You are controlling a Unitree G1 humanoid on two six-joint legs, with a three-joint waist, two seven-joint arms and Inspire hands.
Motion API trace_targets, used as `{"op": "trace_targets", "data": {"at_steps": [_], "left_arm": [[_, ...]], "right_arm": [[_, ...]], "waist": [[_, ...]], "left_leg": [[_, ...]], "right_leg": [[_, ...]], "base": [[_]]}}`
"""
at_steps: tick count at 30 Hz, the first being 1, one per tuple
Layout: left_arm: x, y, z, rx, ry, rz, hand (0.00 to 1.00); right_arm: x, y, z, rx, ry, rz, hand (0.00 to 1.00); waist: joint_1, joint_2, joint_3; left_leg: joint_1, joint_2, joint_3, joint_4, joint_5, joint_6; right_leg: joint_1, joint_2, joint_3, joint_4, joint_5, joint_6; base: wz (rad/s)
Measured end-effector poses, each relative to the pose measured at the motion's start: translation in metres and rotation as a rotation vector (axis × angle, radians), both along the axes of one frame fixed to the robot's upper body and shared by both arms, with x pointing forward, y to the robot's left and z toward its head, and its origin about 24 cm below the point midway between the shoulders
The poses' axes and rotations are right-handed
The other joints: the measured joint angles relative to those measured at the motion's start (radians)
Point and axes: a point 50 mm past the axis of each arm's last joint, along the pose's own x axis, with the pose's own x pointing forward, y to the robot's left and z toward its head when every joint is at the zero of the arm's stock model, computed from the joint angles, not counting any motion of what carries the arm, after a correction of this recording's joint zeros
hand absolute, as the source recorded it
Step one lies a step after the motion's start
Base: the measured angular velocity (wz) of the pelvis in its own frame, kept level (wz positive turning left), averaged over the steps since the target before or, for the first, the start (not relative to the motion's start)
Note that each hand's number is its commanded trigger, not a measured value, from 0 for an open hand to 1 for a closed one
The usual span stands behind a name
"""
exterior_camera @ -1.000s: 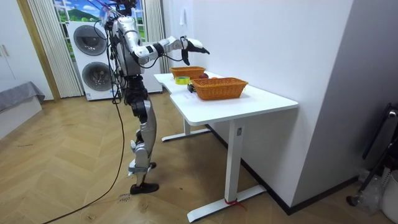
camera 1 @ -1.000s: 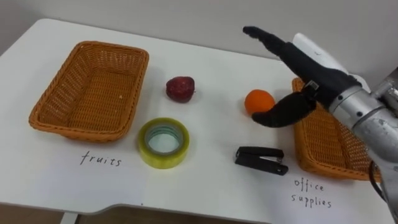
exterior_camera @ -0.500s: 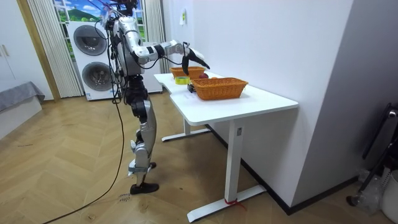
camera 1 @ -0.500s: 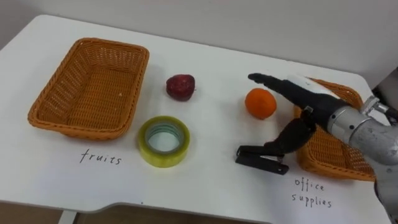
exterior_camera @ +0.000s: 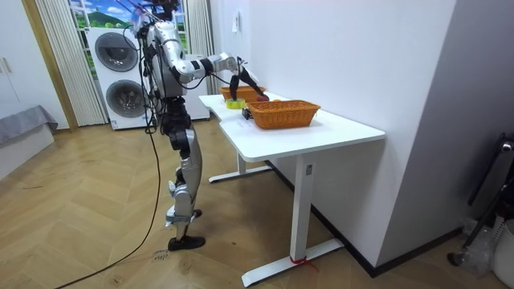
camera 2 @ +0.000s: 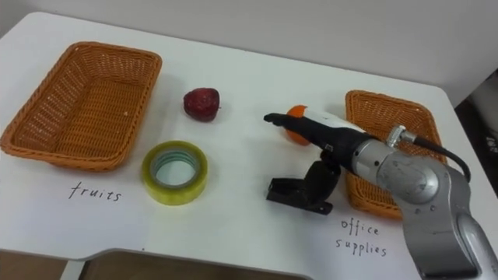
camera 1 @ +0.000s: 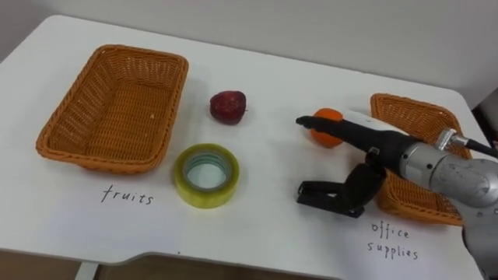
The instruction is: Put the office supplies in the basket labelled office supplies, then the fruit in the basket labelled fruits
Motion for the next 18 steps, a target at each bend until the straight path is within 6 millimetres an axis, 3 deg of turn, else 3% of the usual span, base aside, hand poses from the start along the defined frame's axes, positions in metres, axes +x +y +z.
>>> {"op": "trace_targets", "data": {"at_steps": [18], "left_arm": [[-0.0048, -0.0064, -0.0029, 0.01, 0.044, -0.055, 0.0]], "right_arm": [[-0.0021, 0.0067, -0.0034, 0.019, 0.05, 0.051, 0.0]], "waist": [[0.013, -0.01, 0.0045]], "left_leg": [[0.002, 0.0, -0.003, 0.0, 0.002, 0.0]], "right_leg": [[0.012, 0.001, -0.003, 0.002, 0.002, -0.003]], "base": [[0.01]]}}
